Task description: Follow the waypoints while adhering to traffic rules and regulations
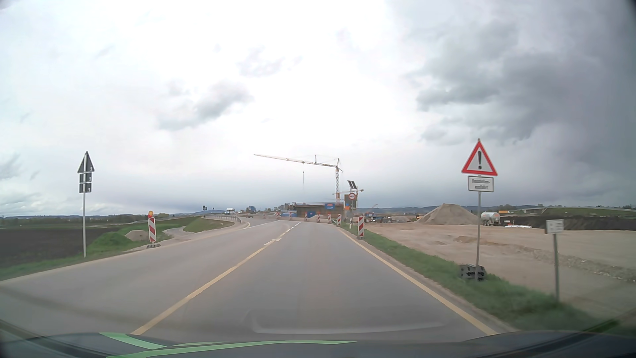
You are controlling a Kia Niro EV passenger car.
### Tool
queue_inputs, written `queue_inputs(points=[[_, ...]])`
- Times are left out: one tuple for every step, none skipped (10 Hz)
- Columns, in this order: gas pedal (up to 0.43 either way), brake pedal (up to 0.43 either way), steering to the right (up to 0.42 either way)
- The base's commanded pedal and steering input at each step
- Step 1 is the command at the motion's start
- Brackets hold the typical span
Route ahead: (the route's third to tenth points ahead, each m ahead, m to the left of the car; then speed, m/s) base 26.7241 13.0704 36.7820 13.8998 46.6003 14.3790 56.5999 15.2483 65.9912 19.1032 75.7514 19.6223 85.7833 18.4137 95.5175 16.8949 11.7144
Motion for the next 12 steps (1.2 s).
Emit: queue_inputs(points=[[0.098,0.000,-0.003],[0.098,0.000,-0.003],[0.098,0.000,-0.003],[0.098,0.000,-0.003],[0.098,0.000,-0.003],[0.098,0.000,-0.003],[0.098,0.000,-0.002],[0.098,0.000,-0.003],[0.087,0.000,-0.003],[0.087,0.000,-0.003],[0.087,0.000,-0.003],[0.087,0.000,-0.004]])
